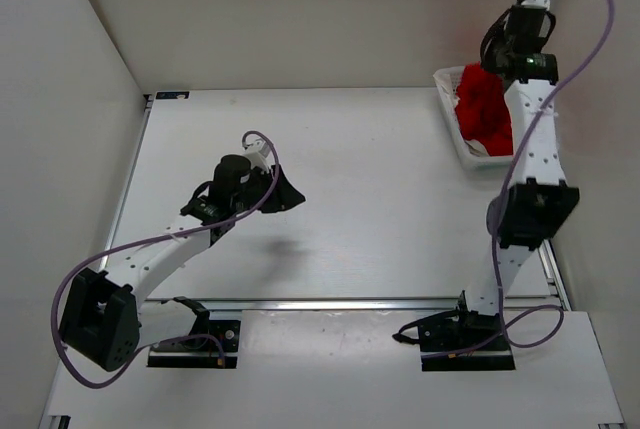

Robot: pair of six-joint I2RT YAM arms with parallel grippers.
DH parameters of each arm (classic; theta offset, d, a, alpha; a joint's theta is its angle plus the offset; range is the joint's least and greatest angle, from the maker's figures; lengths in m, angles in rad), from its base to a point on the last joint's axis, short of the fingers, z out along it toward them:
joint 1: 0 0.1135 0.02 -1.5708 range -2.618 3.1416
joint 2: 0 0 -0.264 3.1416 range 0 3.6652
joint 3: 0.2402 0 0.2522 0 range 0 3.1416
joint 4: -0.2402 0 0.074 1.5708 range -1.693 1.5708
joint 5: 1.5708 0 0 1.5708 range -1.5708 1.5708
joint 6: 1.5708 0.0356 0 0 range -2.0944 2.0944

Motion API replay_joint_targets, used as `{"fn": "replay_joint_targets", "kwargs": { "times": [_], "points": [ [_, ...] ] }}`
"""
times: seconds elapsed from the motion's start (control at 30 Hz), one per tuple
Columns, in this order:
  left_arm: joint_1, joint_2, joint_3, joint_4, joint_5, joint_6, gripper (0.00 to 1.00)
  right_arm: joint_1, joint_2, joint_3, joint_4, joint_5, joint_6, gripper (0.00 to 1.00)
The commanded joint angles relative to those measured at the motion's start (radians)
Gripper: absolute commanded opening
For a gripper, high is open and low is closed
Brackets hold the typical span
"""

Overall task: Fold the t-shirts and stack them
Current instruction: Grab crumpled tshirt from bin with the right arm, then move the tshirt to the center of the board

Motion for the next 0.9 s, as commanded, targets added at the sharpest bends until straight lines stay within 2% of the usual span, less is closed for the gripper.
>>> {"fn": "replay_joint_targets", "kwargs": {
  "times": [0.0,0.03,0.1,0.23,0.33,0.4,0.47,0.5,0.57,0.67,0.77,0.87],
  "points": [
    [0.054,-0.033,0.056,-0.016,0.030,-0.024,0.50,0.069,-0.337,-0.036,0.178,-0.269,0.038,0.00],
    [0.055,-0.033,0.061,-0.030,0.035,-0.026,0.50,0.087,-0.368,-0.062,0.202,-0.298,0.044,0.00],
    [0.095,-0.045,0.081,-0.048,0.038,-0.023,0.51,0.205,-0.482,-0.126,0.284,-0.377,0.043,0.00],
    [0.180,-0.082,0.096,-0.068,0.038,-0.036,0.51,0.417,-0.545,-0.078,0.356,-0.506,0.029,0.00],
    [0.255,-0.102,0.087,-0.051,0.062,-0.068,0.53,0.434,-0.508,-0.003,0.400,-0.693,0.121,0.00],
    [0.279,-0.110,0.079,-0.060,0.069,-0.075,0.55,0.416,-0.496,0.001,0.433,-0.758,0.162,0.00],
    [0.302,-0.126,0.067,-0.054,0.067,-0.079,0.56,0.340,-0.507,-0.074,0.507,-0.829,0.245,0.00],
    [0.307,-0.130,0.056,-0.054,0.064,-0.082,0.57,0.318,-0.516,-0.175,0.544,-0.879,0.268,0.00],
    [0.328,-0.153,0.036,-0.053,0.041,-0.082,0.58,0.232,-0.563,-0.458,0.726,-0.951,0.380,0.00],
    [0.348,-0.159,0.010,-0.060,0.032,-0.090,0.58,0.164,-0.570,-0.774,0.937,-0.991,0.474,0.00],
    [0.324,-0.139,0.004,-0.076,-0.005,-0.072,0.57,0.175,-0.499,-0.944,1.002,-0.968,0.460,0.00],
    [0.272,-0.107,0.001,-0.114,-0.100,-0.035,0.58,0.172,-0.401,-0.955,0.950,-0.887,0.387,0.00]
  ]
}}
